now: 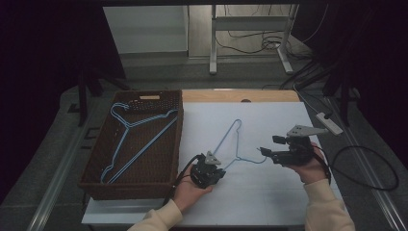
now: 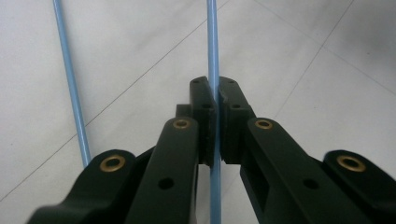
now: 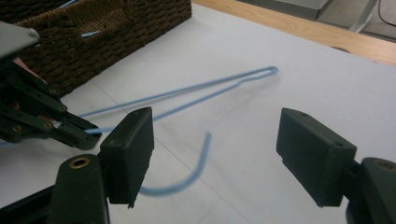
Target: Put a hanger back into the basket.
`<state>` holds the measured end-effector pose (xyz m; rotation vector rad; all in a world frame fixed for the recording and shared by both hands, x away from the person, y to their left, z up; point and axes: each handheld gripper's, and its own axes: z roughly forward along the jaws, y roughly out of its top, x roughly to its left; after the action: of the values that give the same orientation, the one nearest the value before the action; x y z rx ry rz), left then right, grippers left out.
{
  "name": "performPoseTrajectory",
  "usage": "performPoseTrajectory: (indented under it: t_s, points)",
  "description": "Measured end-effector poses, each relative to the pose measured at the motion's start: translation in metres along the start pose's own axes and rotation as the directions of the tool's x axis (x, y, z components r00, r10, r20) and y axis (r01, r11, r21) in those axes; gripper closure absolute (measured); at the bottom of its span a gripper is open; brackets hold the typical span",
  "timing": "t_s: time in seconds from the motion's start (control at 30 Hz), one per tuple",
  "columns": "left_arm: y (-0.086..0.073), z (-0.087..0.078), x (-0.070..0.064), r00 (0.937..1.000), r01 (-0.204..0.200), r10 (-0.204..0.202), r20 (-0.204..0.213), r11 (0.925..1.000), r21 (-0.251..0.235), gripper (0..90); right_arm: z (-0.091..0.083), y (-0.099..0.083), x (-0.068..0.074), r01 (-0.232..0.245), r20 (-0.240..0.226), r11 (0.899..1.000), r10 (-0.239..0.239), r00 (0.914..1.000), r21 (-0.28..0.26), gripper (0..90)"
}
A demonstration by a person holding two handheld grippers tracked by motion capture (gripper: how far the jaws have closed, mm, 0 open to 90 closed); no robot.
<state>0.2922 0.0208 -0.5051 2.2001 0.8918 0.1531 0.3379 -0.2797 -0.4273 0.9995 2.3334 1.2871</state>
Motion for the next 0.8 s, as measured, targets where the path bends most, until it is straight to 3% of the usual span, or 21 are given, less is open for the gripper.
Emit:
performPoseTrajectory:
  t_s: [0.37, 0.47, 0.8]
  points:
    - [0.003, -0.015, -0.003, 1.0, 0.006, -0.006, -0.003, 0.9981, -0.061, 86.4, -0.012, -0.036, 0.001, 0.022, -0.003, 0.999, -0.022, 0.9998, -0.027, 28.7]
    - [0.007, -0.026, -0.005, 1.0, 0.007, -0.007, 0.0, 0.9954, -0.096, 86.5, -0.013, -0.046, 0.004, 0.042, -0.011, 0.999, -0.042, 0.9991, -0.016, 28.9]
    - [0.018, -0.06, -0.005, 0.9995, 0.021, -0.016, 0.028, 0.9812, -0.192, 86.6, -0.008, -0.066, 0.008, 0.041, -0.011, 0.999, -0.041, 0.9991, -0.007, 30.0]
